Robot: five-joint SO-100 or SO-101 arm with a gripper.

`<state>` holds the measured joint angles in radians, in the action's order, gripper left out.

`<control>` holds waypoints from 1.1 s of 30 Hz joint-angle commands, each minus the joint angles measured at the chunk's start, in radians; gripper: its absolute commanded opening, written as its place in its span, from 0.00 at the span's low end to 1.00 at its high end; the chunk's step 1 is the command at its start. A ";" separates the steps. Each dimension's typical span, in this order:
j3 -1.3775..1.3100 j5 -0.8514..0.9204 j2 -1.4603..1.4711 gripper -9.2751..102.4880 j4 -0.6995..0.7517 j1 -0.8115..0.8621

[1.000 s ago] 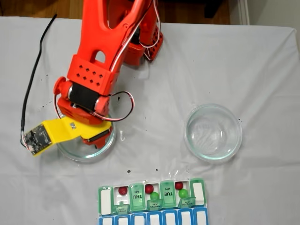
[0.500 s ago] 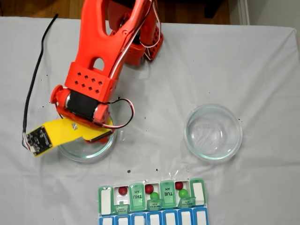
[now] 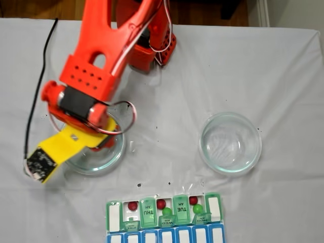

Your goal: Sort medicines into box.

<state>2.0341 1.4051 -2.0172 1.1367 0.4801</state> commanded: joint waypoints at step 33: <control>-0.083 0.592 0.202 0.08 0.127 0.032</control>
<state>1.9972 2.0110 -1.8116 1.2594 0.5170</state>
